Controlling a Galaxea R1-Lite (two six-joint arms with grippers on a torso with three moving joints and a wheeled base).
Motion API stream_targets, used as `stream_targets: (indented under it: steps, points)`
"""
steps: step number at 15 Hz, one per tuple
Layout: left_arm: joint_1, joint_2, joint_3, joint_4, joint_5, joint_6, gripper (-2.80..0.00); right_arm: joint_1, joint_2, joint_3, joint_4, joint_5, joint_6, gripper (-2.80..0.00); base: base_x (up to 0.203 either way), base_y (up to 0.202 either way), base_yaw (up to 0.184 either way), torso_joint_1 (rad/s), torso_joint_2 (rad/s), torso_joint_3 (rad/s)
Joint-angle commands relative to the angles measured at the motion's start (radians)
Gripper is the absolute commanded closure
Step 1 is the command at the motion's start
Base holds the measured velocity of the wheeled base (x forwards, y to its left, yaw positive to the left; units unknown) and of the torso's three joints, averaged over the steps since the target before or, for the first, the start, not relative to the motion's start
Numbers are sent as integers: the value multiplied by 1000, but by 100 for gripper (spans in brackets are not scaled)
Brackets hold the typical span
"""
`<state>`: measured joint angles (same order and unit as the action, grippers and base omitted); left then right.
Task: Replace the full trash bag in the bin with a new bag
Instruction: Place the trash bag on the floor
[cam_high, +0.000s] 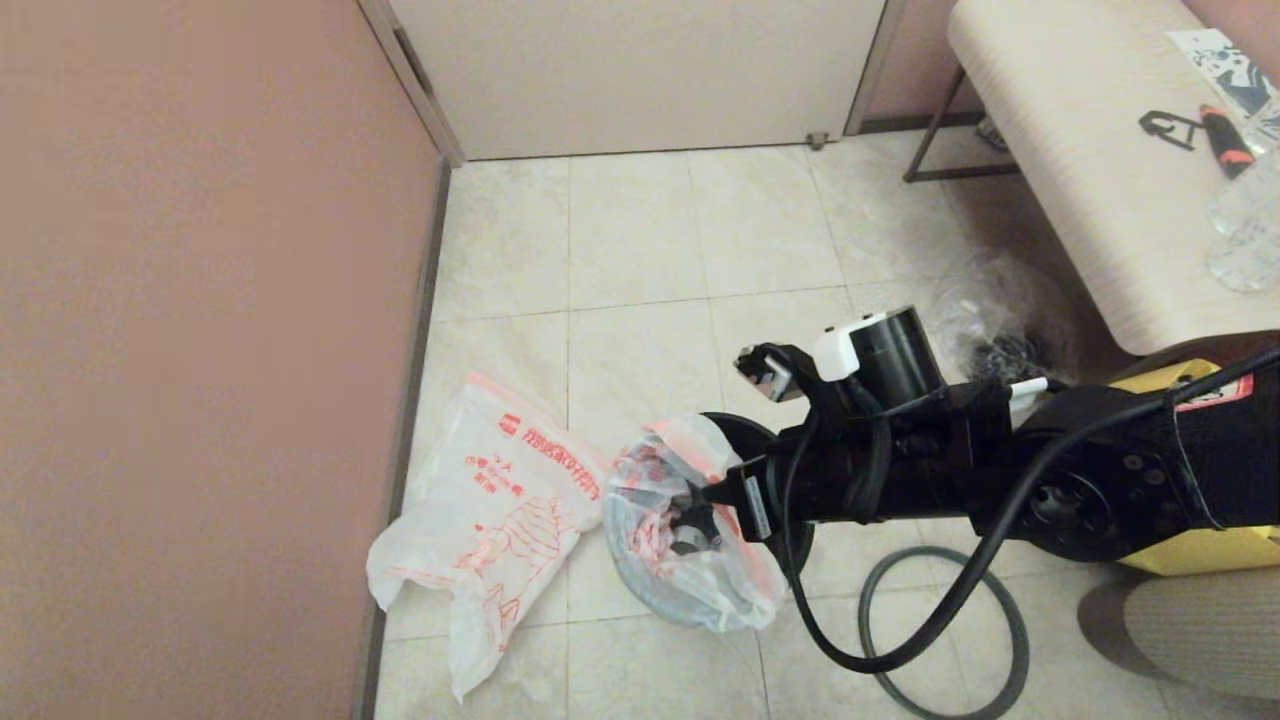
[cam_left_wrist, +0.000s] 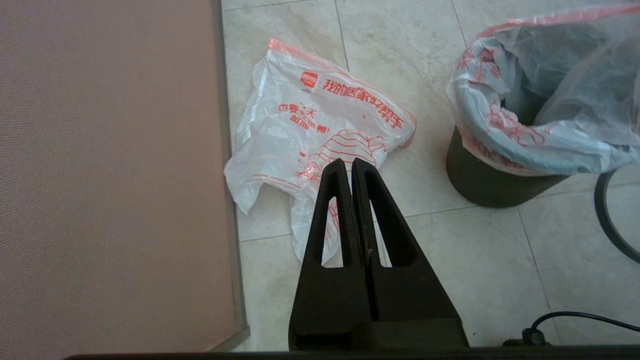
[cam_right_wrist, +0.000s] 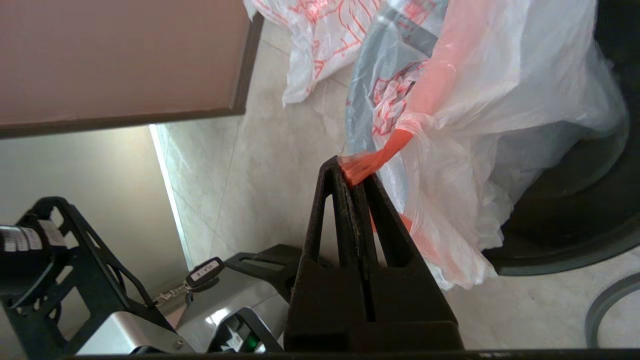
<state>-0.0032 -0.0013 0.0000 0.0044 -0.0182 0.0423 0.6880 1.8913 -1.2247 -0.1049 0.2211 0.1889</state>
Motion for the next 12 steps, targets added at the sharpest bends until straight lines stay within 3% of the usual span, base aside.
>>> stream_targets:
  steps: [1,12]
  points:
    - [0,1,0,0,0,1,0,-4,-16,1,-1,1,1,0,0,0,0,0,0,0]
    - [-1,1,0,0,0,1,0,4,-74,32,-2,1,3,0,0,0,0,0,0,0]
